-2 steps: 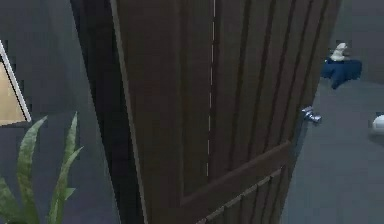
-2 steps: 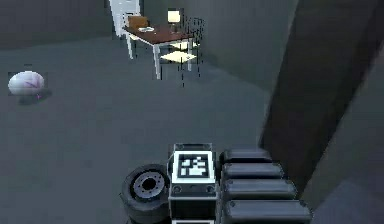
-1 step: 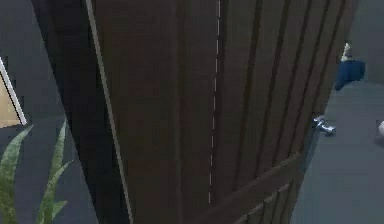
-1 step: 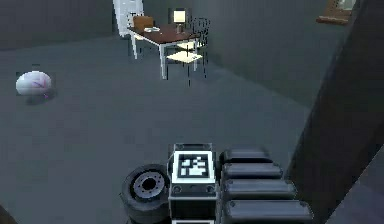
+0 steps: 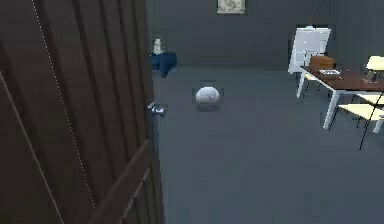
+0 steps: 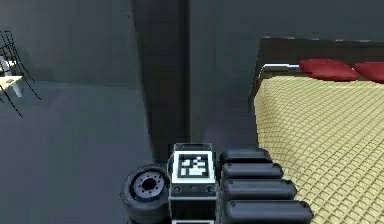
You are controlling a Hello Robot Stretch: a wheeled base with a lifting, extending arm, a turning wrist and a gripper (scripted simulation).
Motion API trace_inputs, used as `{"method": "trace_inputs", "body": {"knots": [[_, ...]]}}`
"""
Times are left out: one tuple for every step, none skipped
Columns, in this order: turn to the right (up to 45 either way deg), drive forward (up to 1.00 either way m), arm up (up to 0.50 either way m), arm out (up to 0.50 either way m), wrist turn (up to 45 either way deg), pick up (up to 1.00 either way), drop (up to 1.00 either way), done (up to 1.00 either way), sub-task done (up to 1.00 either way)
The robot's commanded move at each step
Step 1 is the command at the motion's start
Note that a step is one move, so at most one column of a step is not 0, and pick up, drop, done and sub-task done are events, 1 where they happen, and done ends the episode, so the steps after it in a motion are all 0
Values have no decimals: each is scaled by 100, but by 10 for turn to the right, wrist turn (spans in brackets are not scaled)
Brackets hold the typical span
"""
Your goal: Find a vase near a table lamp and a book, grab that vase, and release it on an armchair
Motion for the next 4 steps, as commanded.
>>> {"method": "trace_inputs", "body": {"knots": [[450,0,0,0,0,0,0,0,0],[60,0,0,0,0,0,0,0,0],[0,10,0,0,0,0,0,0,0],[450,0,0,0,0,0,0,0,0]]}}
